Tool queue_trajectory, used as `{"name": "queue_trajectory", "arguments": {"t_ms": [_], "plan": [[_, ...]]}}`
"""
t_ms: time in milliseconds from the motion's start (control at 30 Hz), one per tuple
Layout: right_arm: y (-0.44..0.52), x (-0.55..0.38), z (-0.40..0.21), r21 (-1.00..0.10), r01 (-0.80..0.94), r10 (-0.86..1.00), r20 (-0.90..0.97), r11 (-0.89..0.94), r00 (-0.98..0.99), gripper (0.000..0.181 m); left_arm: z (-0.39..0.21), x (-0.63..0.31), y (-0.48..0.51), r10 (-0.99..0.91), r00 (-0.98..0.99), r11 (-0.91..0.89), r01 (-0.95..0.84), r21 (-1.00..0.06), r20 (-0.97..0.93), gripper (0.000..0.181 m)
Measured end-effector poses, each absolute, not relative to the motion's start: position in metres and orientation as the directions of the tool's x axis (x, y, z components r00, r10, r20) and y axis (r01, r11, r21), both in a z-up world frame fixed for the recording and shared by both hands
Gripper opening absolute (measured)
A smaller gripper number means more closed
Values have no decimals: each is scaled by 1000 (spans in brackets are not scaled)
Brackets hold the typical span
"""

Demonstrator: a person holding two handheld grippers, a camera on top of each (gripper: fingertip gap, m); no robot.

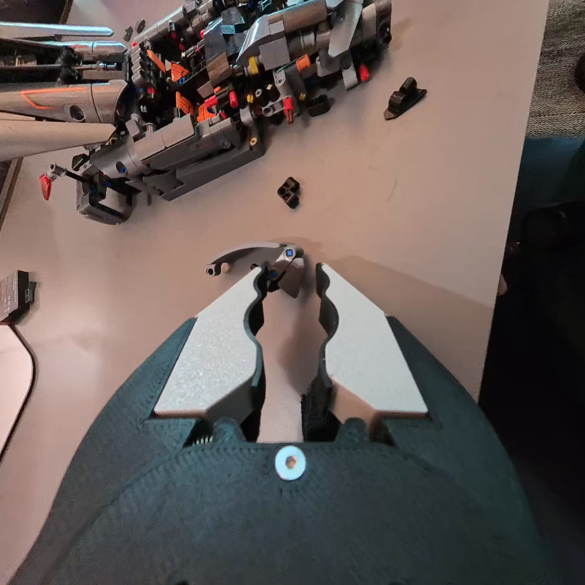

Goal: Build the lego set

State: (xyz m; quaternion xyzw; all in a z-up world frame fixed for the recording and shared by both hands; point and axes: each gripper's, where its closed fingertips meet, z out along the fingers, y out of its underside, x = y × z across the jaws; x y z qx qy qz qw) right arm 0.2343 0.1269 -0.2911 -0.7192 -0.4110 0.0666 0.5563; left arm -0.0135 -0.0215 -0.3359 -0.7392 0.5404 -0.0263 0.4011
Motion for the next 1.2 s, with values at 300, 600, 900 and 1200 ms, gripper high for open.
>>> {"name": "queue_trajectory", "arguments": {"t_ms": [300, 600, 900, 1200], "plan": [[126, 233, -295, -848, 527, 673, 363, -48, 645, 17, -334, -23, -17, -798, 508, -172, -708, -685, -325, 20], [128, 232, -299, -839, 542, 676, 367, -57, 639, 17, -330, -50, -14, -759, 635, -323, -559, -764, -143, 20], [118, 221, -288, -846, 534, 681, 382, -15, 625, 14, -314, -54, -18, -777, 627, -310, -464, -830, -60, 19], [80, 177, -258, -837, 538, 740, 425, 102, 521, 14, -300, -45, -25, -813, 580, -317, -360, -877, 55, 19]]}}
